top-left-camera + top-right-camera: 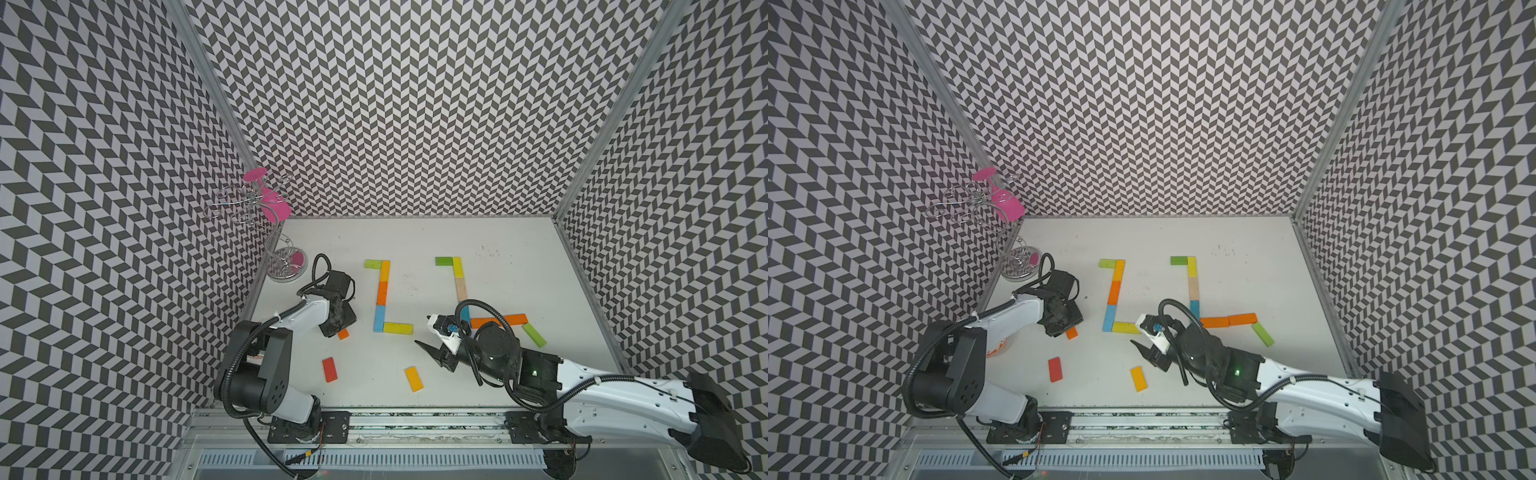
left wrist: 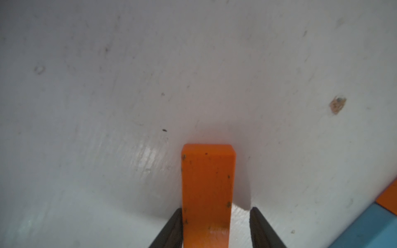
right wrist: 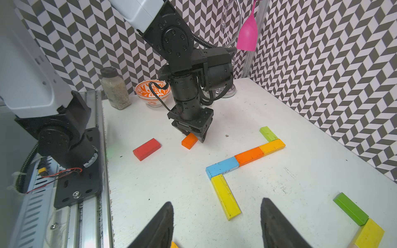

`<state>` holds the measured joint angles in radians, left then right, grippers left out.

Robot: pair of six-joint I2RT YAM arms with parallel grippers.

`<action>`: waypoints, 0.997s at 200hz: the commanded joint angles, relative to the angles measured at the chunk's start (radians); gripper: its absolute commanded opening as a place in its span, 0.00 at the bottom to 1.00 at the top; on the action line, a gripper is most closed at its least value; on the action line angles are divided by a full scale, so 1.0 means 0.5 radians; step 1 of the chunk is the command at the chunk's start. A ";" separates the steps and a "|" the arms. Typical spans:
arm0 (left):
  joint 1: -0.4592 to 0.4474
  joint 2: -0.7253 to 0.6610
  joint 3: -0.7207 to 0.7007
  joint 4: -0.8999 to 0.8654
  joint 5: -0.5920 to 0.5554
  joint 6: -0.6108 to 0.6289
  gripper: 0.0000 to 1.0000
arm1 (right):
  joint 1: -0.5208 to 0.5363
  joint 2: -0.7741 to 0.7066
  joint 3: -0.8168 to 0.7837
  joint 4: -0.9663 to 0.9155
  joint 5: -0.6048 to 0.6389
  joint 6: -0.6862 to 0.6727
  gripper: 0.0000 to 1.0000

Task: Assemble a giraffe with building blocks
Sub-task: Pick up the building block from the center of the board.

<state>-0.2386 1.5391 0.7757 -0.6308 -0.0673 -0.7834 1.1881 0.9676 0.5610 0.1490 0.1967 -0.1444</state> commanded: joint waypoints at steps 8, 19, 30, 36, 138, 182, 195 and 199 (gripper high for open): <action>-0.020 0.347 -0.207 -0.206 0.147 -0.006 0.45 | 0.011 -0.068 -0.063 0.146 0.078 0.021 0.62; -0.020 0.374 -0.193 -0.204 0.142 0.002 0.42 | 0.011 -0.081 -0.076 0.141 0.092 0.008 0.62; -0.020 0.391 -0.186 -0.205 0.138 0.006 0.39 | 0.008 -0.092 -0.083 0.133 0.108 0.000 0.63; -0.020 0.392 -0.184 -0.208 0.138 0.005 0.37 | 0.008 -0.097 -0.088 0.130 0.115 -0.003 0.63; -0.422 -0.220 0.550 -0.907 -0.381 0.118 0.22 | 0.009 -0.407 -0.087 -0.025 0.160 0.101 0.62; -0.933 -0.226 0.945 -0.974 -0.461 0.419 0.22 | 0.010 -0.772 -0.068 -0.270 0.227 0.232 0.60; -0.988 -0.187 1.015 -0.881 -0.375 0.575 0.21 | 0.011 -0.919 -0.058 -0.361 0.271 0.285 0.60; -1.002 -0.171 1.036 -0.853 -0.366 0.611 0.21 | 0.011 -0.966 -0.053 -0.389 0.292 0.301 0.60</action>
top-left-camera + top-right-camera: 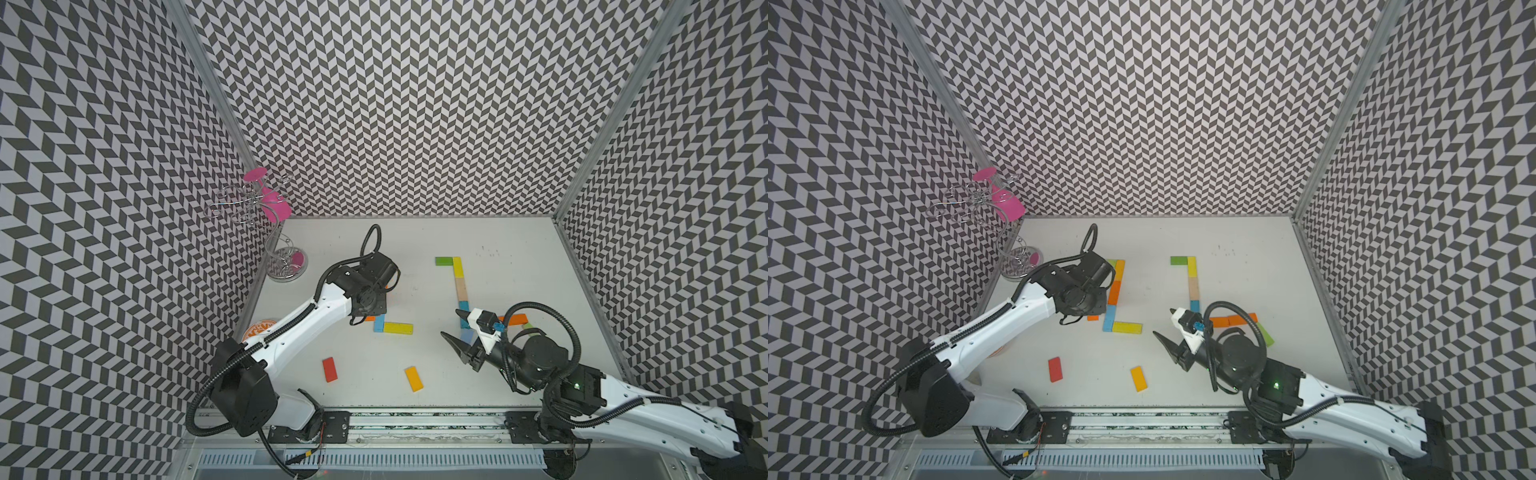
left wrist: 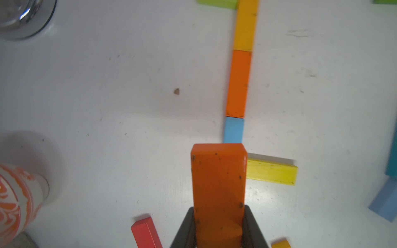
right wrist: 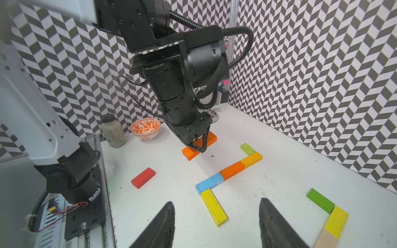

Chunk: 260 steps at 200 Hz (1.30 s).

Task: Assemble a giraffe with building blocks
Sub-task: Pick up the building block from the center of the board, then place the building block at the center of the board.

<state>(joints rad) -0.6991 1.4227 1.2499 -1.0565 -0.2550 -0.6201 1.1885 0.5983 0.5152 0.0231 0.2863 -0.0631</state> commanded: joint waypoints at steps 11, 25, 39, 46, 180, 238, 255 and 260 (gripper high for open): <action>-0.121 0.116 0.146 0.068 0.022 0.395 0.20 | 0.010 -0.365 0.054 -0.202 0.170 0.181 0.60; -0.178 0.201 0.224 0.162 0.057 0.577 0.17 | 0.009 -0.536 0.078 -0.267 0.254 0.238 0.59; -0.242 0.309 0.324 0.216 0.074 0.748 0.17 | 0.008 -0.671 0.110 -0.316 0.319 0.272 0.59; -0.278 0.354 0.342 0.278 0.057 0.840 0.16 | 0.008 -0.723 0.129 -0.339 0.344 0.283 0.58; -0.507 0.957 0.324 0.728 0.120 1.656 0.22 | 0.007 -0.794 0.246 -0.495 0.467 0.274 0.57; -0.507 1.128 0.359 0.638 0.267 1.781 0.17 | 0.008 -0.787 0.251 -0.503 0.476 0.216 0.58; -0.507 1.158 0.348 0.622 0.281 1.807 0.19 | 0.007 -0.779 0.249 -0.512 0.476 0.203 0.58; -0.507 1.164 0.345 0.616 0.286 1.813 0.19 | 0.007 -0.777 0.251 -0.514 0.476 0.200 0.58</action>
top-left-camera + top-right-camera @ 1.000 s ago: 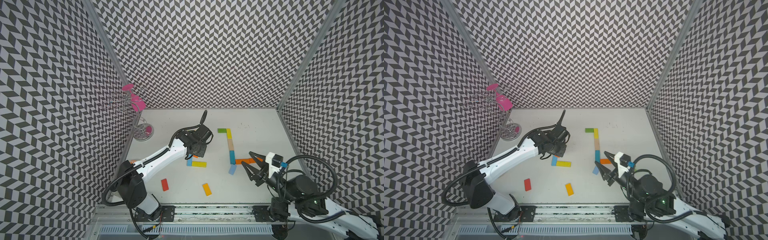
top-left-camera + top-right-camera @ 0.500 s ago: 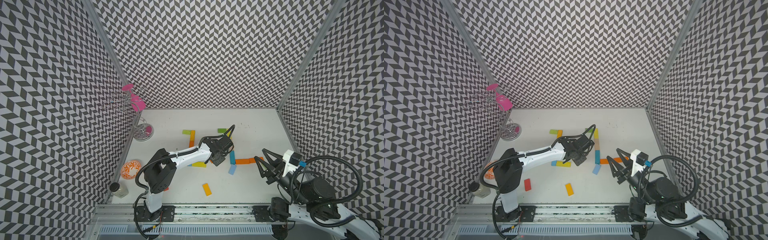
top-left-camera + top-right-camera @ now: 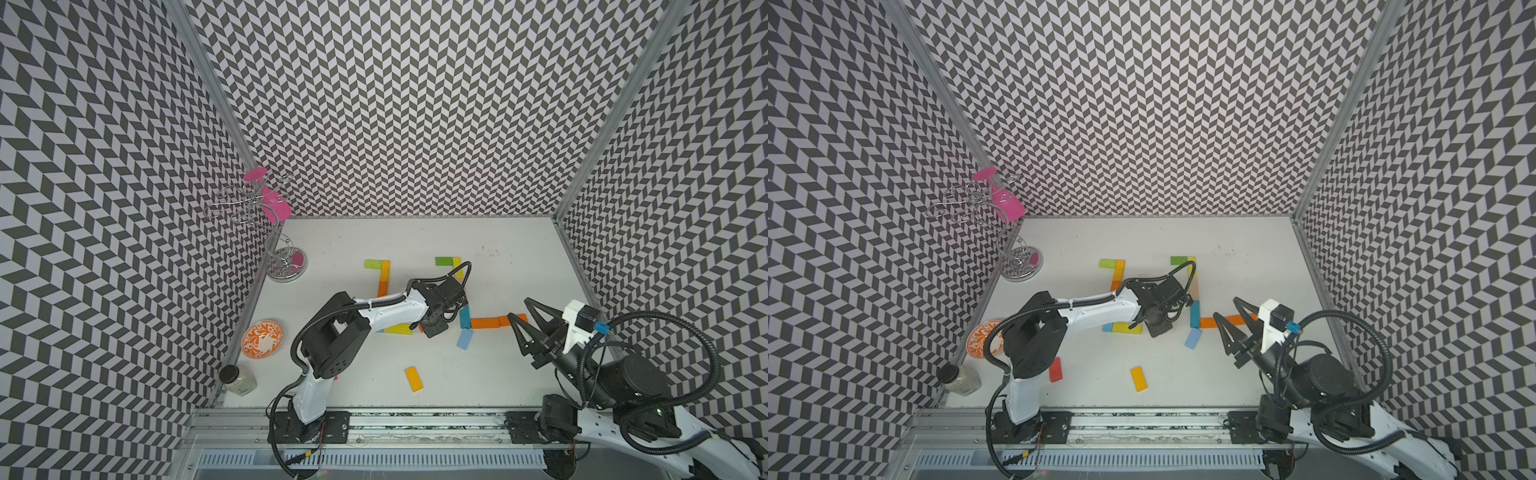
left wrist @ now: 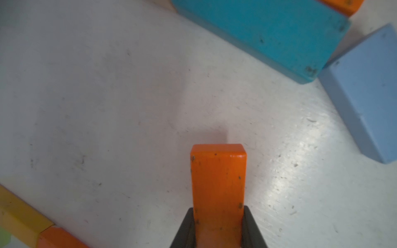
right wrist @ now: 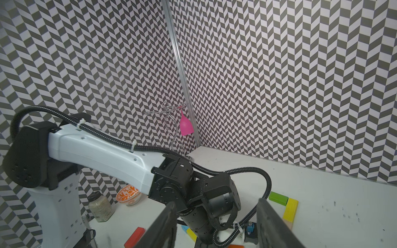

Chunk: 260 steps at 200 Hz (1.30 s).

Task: Assemble a giraffe with building blocks
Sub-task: Place the building block at the center of the board, then assemble the building block at the center of the board.

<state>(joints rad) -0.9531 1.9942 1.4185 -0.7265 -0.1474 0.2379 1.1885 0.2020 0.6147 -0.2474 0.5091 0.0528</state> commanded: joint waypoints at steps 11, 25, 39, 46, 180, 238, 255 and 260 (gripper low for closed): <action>-0.002 0.030 0.000 -0.049 0.080 0.105 0.22 | 0.009 0.023 0.047 0.023 0.030 -0.048 0.58; -0.011 0.030 -0.025 -0.049 0.091 0.128 0.25 | 0.009 0.029 0.041 0.022 0.040 -0.065 0.59; -0.017 0.031 -0.042 -0.047 0.098 0.143 0.31 | 0.008 0.035 0.038 0.025 0.051 -0.080 0.59; -0.017 0.034 -0.044 -0.047 0.088 0.147 0.36 | 0.009 0.038 0.038 0.027 0.057 -0.085 0.59; -0.055 -0.682 -0.009 0.058 -0.245 -0.112 0.57 | 0.007 0.383 0.138 -0.004 0.030 -0.472 0.73; 0.418 -1.541 -0.356 0.144 -0.329 -0.617 0.73 | -0.130 1.005 0.242 -0.208 -0.511 -1.148 0.81; 0.582 -1.828 -0.521 0.235 -0.187 -0.737 0.80 | -0.376 1.257 0.311 -0.312 -0.875 -1.352 0.80; 0.620 -1.905 -0.562 0.260 -0.149 -0.765 0.81 | -0.455 1.337 0.344 -0.338 -0.968 -1.395 0.80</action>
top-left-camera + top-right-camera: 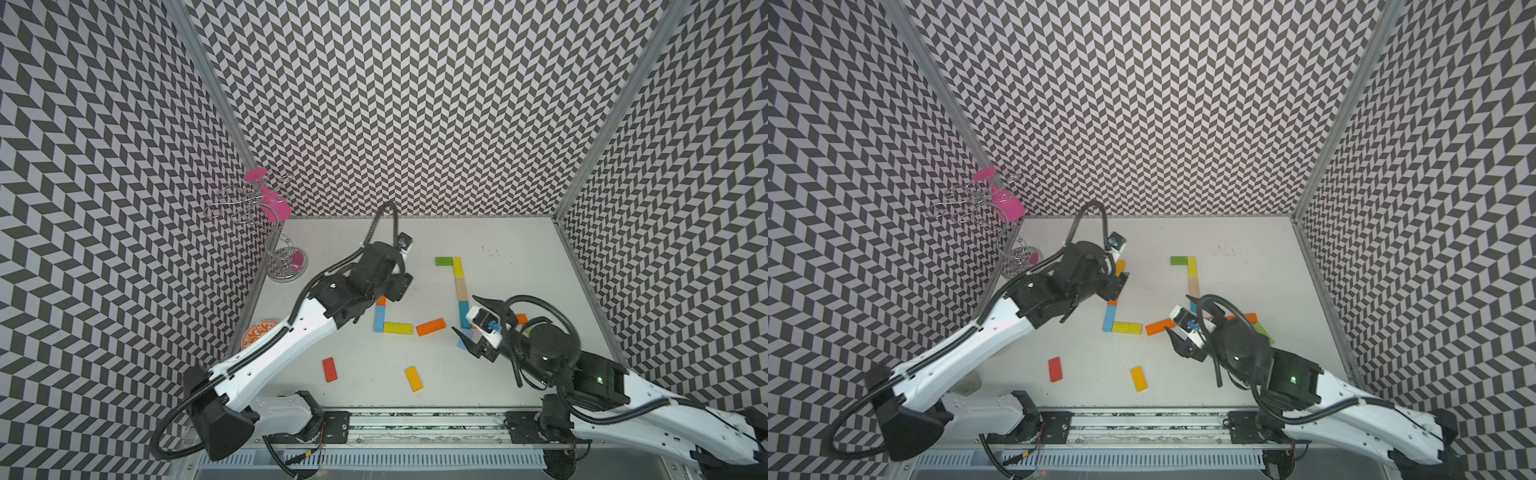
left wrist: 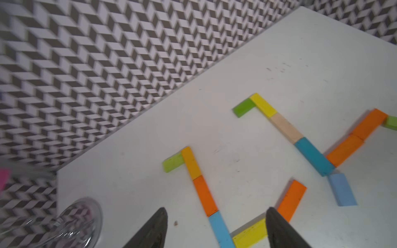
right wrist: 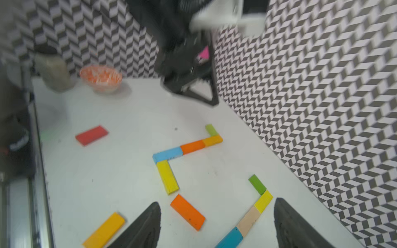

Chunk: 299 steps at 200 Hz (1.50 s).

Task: Assemble a giraffe with building blocks
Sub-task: Assemble the building block at the center of the board.

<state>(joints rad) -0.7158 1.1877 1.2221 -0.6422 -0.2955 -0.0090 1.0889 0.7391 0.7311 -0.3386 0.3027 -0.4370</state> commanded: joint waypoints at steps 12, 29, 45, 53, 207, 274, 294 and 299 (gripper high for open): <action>0.212 -0.455 -0.259 0.129 0.241 -0.337 0.85 | -0.398 0.484 0.202 -0.233 -0.705 -0.495 0.79; 0.247 -0.645 -0.383 0.163 0.389 -0.471 0.88 | -0.539 0.813 0.311 -0.314 -0.802 -0.585 0.78; 0.249 -0.778 -0.545 0.206 0.559 -0.677 0.88 | -0.602 1.080 0.404 -0.344 -0.837 -0.629 0.77; 0.248 -0.830 -0.640 0.219 0.627 -0.761 0.88 | -0.619 1.197 0.441 -0.337 -0.858 -0.648 0.76; 0.247 -1.261 -1.257 0.379 1.044 -1.378 0.89 | -0.728 1.975 0.557 -0.041 -1.060 -0.785 0.76; 0.247 -1.283 -1.276 0.349 1.011 -1.387 0.89 | -0.757 2.132 0.603 -0.080 -1.160 -0.751 0.66; 0.246 -1.286 -1.279 0.352 1.011 -1.391 0.89 | -0.757 2.145 0.599 -0.089 -1.185 -0.743 0.61; 0.247 -1.286 -1.281 0.352 1.011 -1.392 0.90 | -0.757 2.145 0.599 -0.095 -1.191 -0.738 0.60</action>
<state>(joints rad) -0.5949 0.5545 0.5816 -0.4896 0.2050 -0.6926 0.7128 1.7885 1.0191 -0.3885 -0.2630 -0.8028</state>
